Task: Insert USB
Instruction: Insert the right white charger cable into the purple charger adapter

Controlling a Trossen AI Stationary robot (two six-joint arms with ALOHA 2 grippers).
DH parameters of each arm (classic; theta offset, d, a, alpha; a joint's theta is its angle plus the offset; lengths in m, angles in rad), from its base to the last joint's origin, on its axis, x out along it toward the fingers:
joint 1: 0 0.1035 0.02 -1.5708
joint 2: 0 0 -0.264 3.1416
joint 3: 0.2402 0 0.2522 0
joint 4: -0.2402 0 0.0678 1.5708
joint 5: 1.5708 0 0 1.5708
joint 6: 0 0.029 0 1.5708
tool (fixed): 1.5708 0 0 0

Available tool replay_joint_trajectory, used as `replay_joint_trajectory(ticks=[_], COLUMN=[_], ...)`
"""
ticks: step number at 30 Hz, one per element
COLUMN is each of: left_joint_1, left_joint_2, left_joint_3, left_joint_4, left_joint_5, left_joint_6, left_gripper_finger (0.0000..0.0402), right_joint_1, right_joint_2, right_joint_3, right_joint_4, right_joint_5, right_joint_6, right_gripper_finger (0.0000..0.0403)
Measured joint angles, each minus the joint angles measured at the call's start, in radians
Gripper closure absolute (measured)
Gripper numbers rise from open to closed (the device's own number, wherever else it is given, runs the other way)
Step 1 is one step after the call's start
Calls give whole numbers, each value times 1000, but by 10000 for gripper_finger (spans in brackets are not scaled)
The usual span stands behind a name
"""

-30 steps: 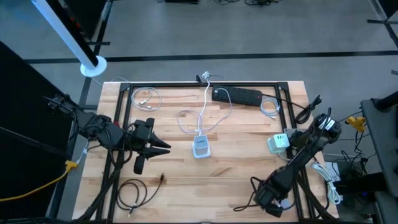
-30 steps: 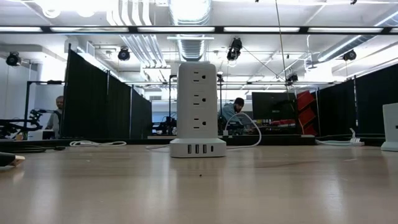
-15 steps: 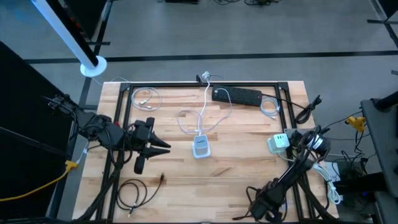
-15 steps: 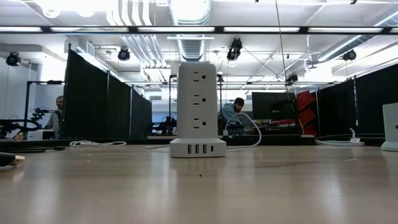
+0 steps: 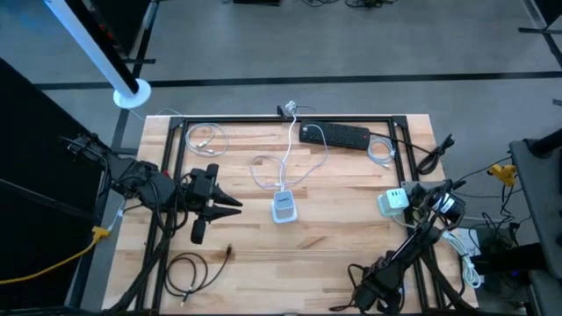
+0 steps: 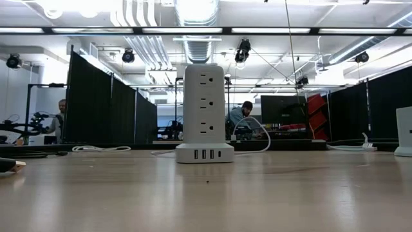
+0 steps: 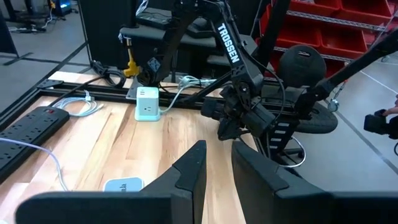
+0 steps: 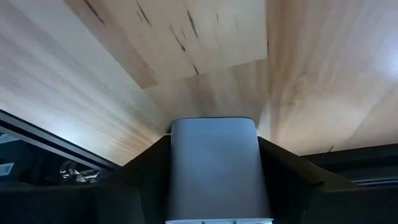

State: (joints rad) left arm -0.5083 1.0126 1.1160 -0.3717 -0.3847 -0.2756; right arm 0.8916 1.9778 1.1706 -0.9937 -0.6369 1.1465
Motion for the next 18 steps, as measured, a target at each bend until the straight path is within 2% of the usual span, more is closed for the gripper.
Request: replay_joint_trajectory(ticks=[4,9,13,18], left_joint_1=[2,6,10,39], left_joint_2=[-1,-14,-25,-20], left_joint_3=[0,0,0,0], left_joint_4=[2,13,13,26], left_joint_5=[0,-16,-44,-52], left_joint_6=[10,30,83,154], left_gripper_finger=[338,338,338,338], right_joint_1=[-2,-13,-57,-136], right_joint_2=[-7,-50,-157,-358], right_joint_3=[17,76,139,229], right_joint_4=[-7,-8,-85,-202], right_joint_5=[36,183,337,648], right_joint_6=[32,123,174,214], right_gripper_finger=[213,213,213,213])
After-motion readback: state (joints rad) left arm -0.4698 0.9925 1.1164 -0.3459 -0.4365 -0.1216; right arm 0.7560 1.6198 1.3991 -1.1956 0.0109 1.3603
